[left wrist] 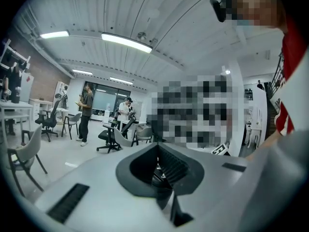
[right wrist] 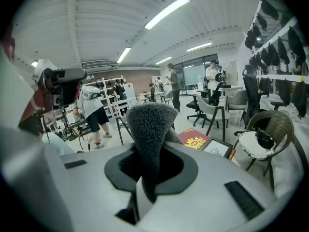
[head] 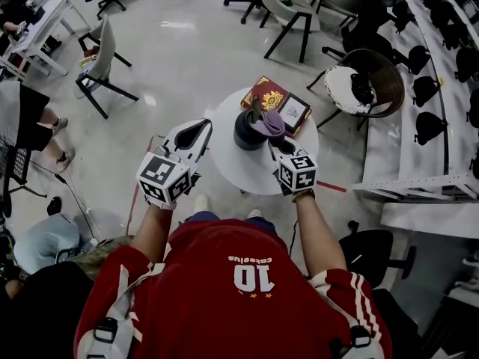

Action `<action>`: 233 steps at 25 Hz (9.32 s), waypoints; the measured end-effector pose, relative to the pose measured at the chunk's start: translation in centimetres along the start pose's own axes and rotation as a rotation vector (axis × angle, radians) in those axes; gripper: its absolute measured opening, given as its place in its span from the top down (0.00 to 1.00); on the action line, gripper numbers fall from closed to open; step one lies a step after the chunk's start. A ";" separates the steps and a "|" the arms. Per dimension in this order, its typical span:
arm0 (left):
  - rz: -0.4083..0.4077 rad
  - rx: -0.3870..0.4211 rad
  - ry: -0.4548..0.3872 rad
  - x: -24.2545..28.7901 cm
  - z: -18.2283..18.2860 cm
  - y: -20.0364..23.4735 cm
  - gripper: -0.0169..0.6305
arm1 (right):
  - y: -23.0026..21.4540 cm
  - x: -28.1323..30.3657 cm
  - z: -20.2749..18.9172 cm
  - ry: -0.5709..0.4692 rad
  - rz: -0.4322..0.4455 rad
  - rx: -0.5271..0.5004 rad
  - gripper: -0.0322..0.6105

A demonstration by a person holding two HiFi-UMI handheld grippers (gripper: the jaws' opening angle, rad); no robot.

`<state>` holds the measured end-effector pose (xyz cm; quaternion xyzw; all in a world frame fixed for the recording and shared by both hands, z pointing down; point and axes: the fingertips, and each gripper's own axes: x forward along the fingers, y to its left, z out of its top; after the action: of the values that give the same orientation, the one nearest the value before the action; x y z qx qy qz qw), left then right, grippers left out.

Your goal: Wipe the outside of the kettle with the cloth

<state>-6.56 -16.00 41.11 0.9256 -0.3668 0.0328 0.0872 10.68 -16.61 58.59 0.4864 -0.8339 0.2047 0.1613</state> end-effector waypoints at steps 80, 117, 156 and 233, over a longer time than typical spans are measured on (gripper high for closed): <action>0.116 -0.012 0.014 8.1 -0.4 1.0 0.96 | -11.0 3.3 3.5 0.032 0.089 -0.173 0.87; 0.266 -0.053 0.013 5.6 -2.7 -0.9 0.96 | -6.9 5.4 -5.1 0.339 0.403 -0.436 0.87; -0.030 -0.054 0.055 -1.6 -2.6 7.7 0.96 | 6.6 6.3 -8.4 0.194 -0.061 -0.132 0.87; 0.067 -0.078 0.002 7.7 -1.9 -0.5 0.96 | -7.8 0.6 3.9 -0.036 -0.027 -0.261 0.87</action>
<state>-0.65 -20.45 43.91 0.9088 -0.3983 0.0225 0.1222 16.98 -22.50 56.91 0.4763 -0.8495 0.0836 0.2110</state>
